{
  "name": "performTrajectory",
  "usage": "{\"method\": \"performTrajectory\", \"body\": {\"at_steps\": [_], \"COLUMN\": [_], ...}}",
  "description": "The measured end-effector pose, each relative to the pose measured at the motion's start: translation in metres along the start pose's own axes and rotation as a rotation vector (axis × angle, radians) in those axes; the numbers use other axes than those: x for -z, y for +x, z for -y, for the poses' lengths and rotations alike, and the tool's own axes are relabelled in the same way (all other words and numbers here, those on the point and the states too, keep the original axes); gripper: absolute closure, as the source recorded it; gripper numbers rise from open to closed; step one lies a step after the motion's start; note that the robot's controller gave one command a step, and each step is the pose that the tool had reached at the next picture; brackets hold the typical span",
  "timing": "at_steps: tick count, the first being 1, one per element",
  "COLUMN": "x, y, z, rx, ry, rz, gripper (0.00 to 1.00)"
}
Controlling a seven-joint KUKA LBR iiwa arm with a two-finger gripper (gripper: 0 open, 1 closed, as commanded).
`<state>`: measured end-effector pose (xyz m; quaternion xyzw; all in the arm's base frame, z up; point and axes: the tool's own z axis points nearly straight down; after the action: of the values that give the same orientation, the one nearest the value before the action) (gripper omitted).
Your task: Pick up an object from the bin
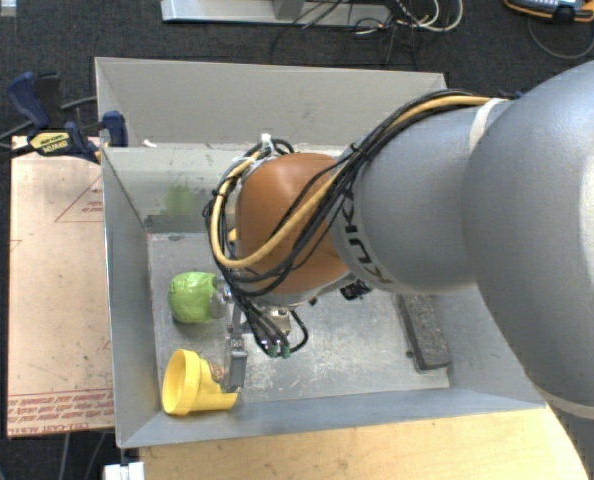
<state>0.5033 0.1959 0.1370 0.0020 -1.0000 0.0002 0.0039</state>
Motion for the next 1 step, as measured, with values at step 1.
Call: {"method": "performTrajectory", "body": {"at_steps": [1], "x": [0.0042], "y": [-0.0021], "z": [0.0009], "rx": [-0.003], "ry": [-0.002], "rz": [0.007], "gripper": [0.0]}}
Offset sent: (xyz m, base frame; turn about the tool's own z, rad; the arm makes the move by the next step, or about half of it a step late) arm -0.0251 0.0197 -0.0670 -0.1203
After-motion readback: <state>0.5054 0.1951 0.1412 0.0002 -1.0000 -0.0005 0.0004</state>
